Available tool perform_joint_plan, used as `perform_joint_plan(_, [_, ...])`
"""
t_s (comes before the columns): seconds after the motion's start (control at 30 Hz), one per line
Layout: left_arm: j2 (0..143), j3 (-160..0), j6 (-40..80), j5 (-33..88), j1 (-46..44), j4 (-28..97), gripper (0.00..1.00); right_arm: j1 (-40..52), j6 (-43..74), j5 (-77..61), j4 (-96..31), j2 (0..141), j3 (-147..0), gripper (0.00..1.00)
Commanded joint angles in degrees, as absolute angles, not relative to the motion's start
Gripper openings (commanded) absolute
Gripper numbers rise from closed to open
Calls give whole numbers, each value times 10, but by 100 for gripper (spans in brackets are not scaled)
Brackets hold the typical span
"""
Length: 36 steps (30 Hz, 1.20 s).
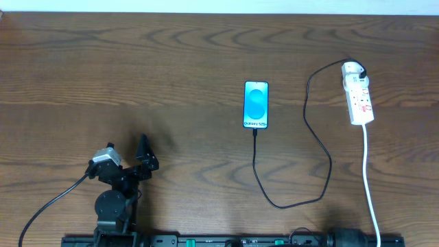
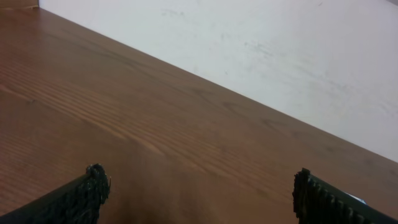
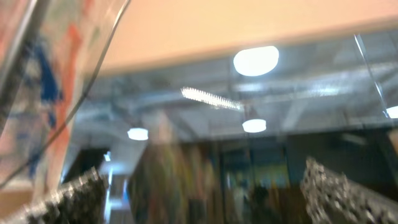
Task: Plug charger to phone and switch on socket
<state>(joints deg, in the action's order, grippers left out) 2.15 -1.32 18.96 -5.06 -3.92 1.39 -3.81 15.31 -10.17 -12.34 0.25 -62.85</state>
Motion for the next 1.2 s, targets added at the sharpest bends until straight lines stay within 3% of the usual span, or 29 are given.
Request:
perform_joint_plan(0.0, [21,-2,176,-60,-42,36,96,-32,150,24,-80,4,-548,99])
perform_joint_plan(0.17, [21,-2,176,-60,-42,36,96,-32,163,48,-135,4,-473,99])
perform_joint_plan(0.43, [21,-2,176,-60,-42,36,96,-32,311,48,-131,4,-291,99])
perform_joint_plan(0.6, [21,-2,176,-60,-42,36,96,-32,360,43,-37,4,-176,99])
perform_joint_plan(0.83, [21,-2,176,-60,-42,36,96,-32,360,25,189,4,-1,99])
perform_joint_plan(1.0, [21,-2,176,-60,-42,36,96,-33,357,32,161,5,-3,99])
perform_joint_plan(1.17, [21,-2,176,-60,-42,36,96,-33,357,35,55,5,-3,99])
